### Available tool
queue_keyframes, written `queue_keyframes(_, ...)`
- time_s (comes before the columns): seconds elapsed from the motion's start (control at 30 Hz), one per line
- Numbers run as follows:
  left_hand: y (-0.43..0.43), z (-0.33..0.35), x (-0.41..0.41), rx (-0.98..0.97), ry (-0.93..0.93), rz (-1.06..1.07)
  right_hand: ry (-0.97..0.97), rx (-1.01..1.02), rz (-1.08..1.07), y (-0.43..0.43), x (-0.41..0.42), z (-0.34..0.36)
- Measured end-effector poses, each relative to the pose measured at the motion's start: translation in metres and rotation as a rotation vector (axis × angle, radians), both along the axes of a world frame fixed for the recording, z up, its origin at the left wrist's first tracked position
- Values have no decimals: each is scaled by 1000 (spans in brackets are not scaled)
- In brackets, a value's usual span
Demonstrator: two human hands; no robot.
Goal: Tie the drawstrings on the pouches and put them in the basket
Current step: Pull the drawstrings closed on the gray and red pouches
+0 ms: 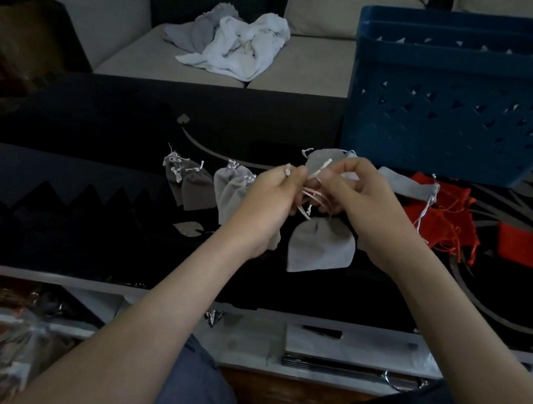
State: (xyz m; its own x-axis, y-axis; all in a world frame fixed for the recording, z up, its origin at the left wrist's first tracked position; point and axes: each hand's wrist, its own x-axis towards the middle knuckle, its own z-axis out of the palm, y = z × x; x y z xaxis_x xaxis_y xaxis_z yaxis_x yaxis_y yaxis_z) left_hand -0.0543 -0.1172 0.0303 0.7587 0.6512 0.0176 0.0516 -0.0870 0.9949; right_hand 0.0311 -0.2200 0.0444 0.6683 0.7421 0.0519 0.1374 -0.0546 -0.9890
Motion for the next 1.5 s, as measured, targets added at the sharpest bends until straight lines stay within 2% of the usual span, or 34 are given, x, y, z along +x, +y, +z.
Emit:
queue_keyframes(0.17,5,6,-6,-86,-70,31,-63,-133,187,-3,4,0)
queue_keyframes(0.37,8,7,-12,18,-60,-46,-63,-48,88,0,7,1)
queue_keyframes(0.57,8,6,-15,234,-44,-7,2,71,47,2,9,-3)
queue_keyframes(0.7,4,6,-13,464,-56,129,-1,97,53,2,8,-2)
queue_keyframes(0.8,3,2,-11,690,15,215,-11,110,82,-1,7,0)
queue_keyframes(0.87,3,1,-12,824,47,234,38,110,127,-2,5,1)
queue_keyframes(0.97,0,2,-12,938,-3,277,115,110,183,-3,7,0)
queue_keyframes(1.1,-4,1,-8,933,-129,214,157,45,197,-1,4,-2)
queue_keyframes(1.27,-6,0,-7,869,-178,205,161,26,138,-1,5,-3)
queue_keyframes(1.5,-8,-4,-3,859,-159,195,139,51,-96,1,8,-5)
